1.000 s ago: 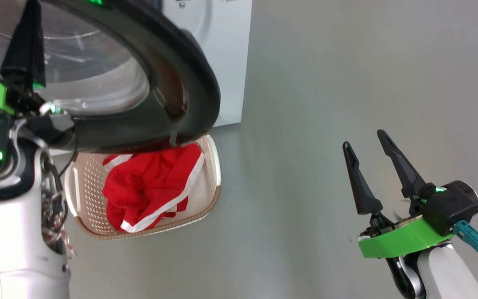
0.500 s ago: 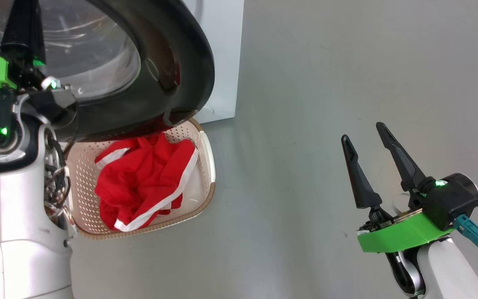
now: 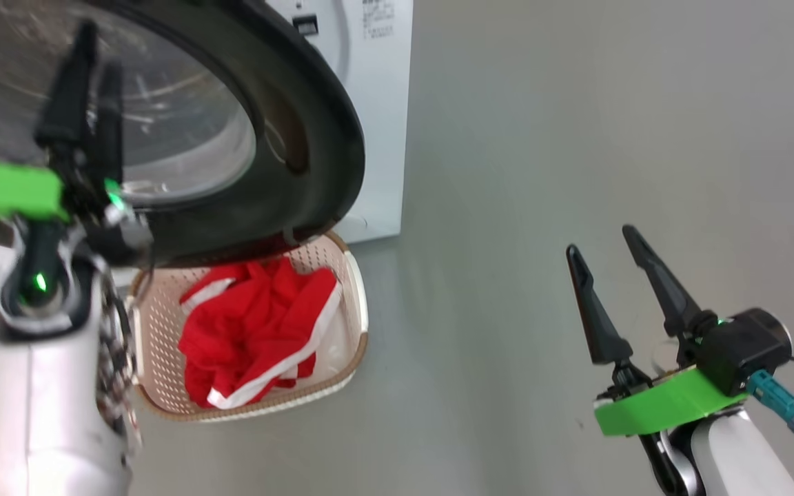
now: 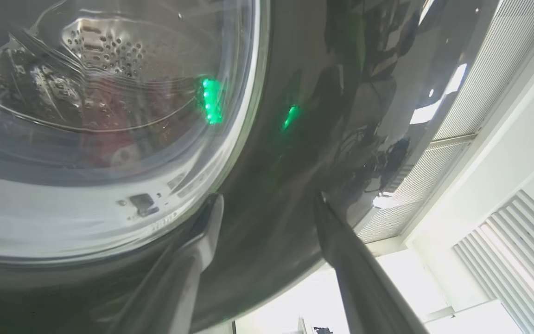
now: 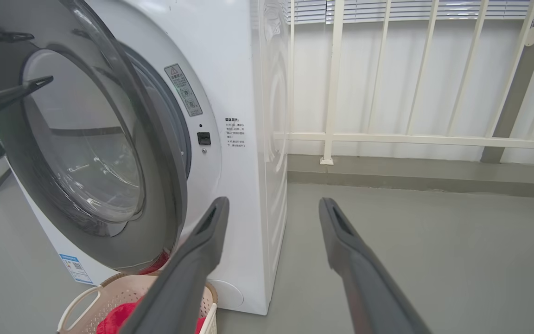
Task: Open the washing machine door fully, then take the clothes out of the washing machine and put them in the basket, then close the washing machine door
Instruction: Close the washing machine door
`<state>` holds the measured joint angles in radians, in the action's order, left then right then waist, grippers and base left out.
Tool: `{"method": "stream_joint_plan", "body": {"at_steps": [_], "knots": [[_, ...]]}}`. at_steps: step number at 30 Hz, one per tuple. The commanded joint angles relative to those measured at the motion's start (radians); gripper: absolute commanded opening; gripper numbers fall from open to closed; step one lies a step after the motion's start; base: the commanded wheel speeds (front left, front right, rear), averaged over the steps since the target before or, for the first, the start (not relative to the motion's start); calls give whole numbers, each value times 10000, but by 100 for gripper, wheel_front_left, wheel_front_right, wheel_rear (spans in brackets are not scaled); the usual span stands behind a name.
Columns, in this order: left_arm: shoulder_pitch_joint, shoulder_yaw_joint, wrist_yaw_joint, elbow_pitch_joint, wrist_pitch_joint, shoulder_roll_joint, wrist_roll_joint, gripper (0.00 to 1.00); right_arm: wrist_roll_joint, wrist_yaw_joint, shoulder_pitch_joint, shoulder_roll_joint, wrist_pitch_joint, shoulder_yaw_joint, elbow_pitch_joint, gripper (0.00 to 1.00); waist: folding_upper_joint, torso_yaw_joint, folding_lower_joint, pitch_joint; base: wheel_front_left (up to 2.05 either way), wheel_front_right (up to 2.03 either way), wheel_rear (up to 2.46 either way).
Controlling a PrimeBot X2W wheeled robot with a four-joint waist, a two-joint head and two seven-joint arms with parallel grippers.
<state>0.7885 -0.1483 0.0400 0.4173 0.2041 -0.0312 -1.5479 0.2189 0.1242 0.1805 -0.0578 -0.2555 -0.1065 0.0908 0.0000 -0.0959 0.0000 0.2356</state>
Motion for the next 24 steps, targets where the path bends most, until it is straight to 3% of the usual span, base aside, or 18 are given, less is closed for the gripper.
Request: {"method": "stream_joint_plan", "body": {"at_steps": [1,12,17,24], "knots": [[-466,-123,168,-444,137,-419,166,100,12,65,-125,-41,-63,-166,-195,100,0,101,0,-486,0,0,0],[-3479,-33,770,-2134,-658,-444,1127,100,70,65,-876,-33,-63,-57,-158,100,0,269,0,-1696,0,0,0],[-4910,458,886,-2993,-1416,-648,2452,100,111,65,-1119,-15,-63,27,-265,100,0,323,0,-2036,0,0,0],[-6259,794,902,-3154,-2806,-1151,4198,100,126,65,-1279,10,-63,105,-370,100,0,267,0,-2347,0,0,0]]}}
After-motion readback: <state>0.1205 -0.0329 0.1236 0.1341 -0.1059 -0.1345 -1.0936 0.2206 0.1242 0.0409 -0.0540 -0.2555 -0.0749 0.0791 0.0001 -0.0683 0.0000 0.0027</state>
